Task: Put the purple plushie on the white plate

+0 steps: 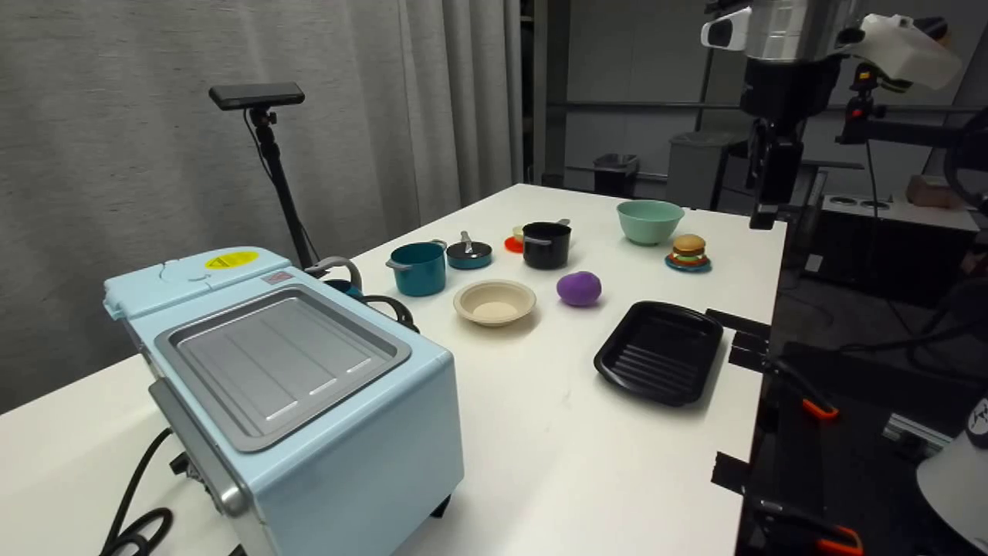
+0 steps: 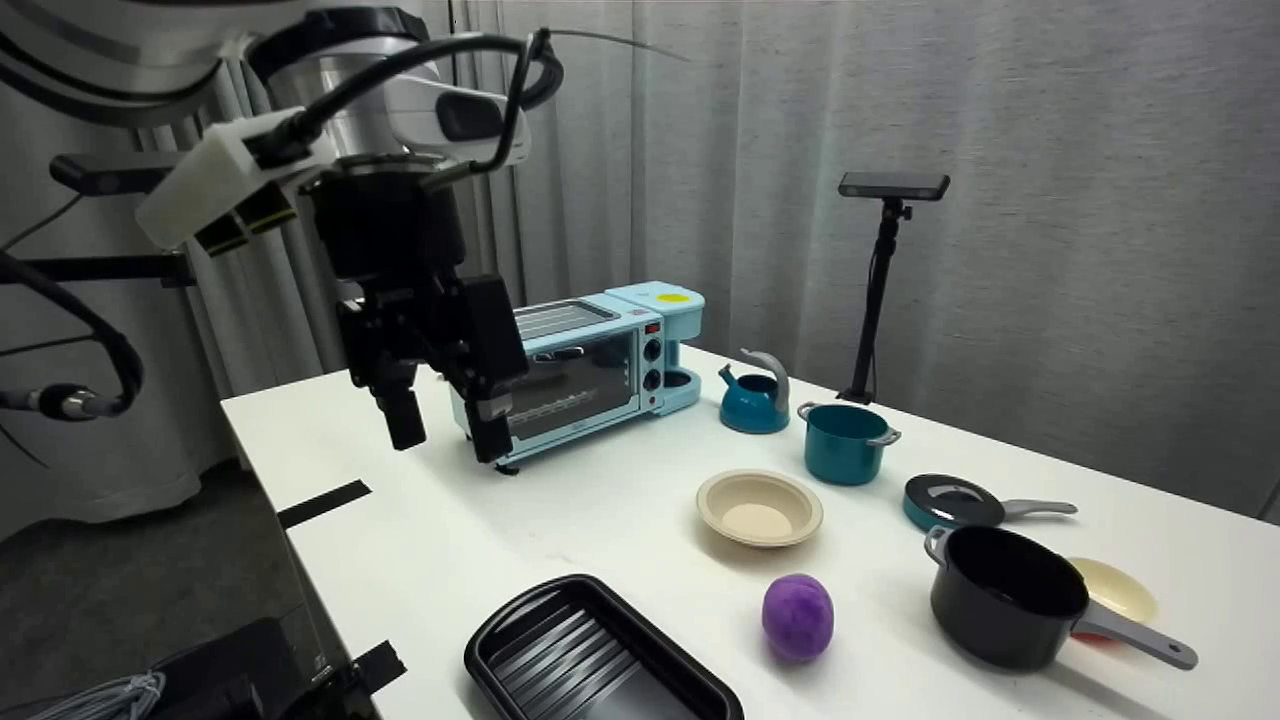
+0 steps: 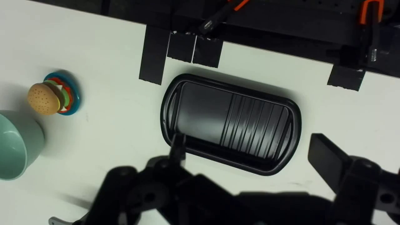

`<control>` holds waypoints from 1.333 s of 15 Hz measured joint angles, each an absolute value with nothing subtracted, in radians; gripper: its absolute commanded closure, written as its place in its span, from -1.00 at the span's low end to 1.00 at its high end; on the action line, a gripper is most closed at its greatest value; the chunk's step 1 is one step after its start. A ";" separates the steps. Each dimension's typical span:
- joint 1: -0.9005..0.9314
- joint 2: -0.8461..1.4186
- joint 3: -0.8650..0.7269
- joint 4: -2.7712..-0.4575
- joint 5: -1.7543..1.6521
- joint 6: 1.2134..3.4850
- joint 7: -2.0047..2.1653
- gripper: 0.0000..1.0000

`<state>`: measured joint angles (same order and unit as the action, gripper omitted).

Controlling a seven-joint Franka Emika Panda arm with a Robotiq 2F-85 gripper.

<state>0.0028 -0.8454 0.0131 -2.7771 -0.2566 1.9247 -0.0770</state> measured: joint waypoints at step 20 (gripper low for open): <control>-0.032 -0.540 -0.125 -2.634 -0.268 2.071 -0.153 -1.00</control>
